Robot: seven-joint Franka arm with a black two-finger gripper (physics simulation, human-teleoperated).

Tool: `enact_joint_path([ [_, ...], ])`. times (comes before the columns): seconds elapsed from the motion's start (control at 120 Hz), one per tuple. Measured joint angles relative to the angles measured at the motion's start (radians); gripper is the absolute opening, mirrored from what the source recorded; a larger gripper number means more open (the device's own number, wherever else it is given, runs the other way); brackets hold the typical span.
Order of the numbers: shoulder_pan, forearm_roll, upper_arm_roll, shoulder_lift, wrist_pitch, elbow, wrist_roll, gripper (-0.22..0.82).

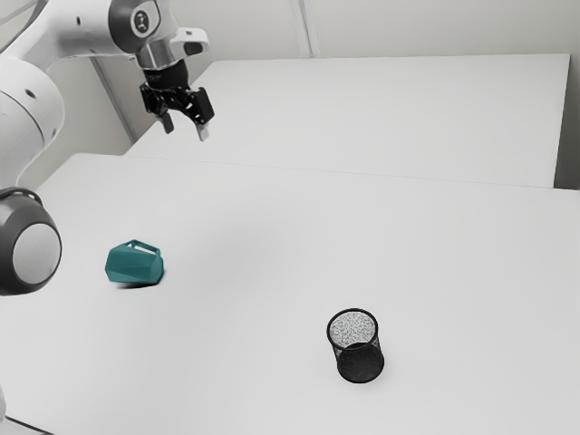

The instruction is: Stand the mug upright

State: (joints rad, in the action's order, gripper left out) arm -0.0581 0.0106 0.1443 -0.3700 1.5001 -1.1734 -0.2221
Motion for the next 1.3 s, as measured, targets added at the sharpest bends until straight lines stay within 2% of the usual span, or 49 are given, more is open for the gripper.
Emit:
enact_joint_path([
  [0.308,0.054,0.044,0.022,-0.028,0.012,-0.026,-0.001,0.6],
  [0.492,0.112,0.232,0.204,-0.014,0.002,-0.176,-0.055,0.6],
  [0.6,0.146,0.339,0.278,-0.037,0.001,-0.232,-0.116,0.6],
  [0.75,0.171,0.416,0.335,-0.083,0.005,-0.27,-0.217,0.6],
  [0.925,0.175,0.444,0.377,-0.125,0.038,-0.32,-0.336,0.6],
  [1.3,0.198,0.475,0.413,-0.163,0.091,-0.38,-0.554,0.6],
])
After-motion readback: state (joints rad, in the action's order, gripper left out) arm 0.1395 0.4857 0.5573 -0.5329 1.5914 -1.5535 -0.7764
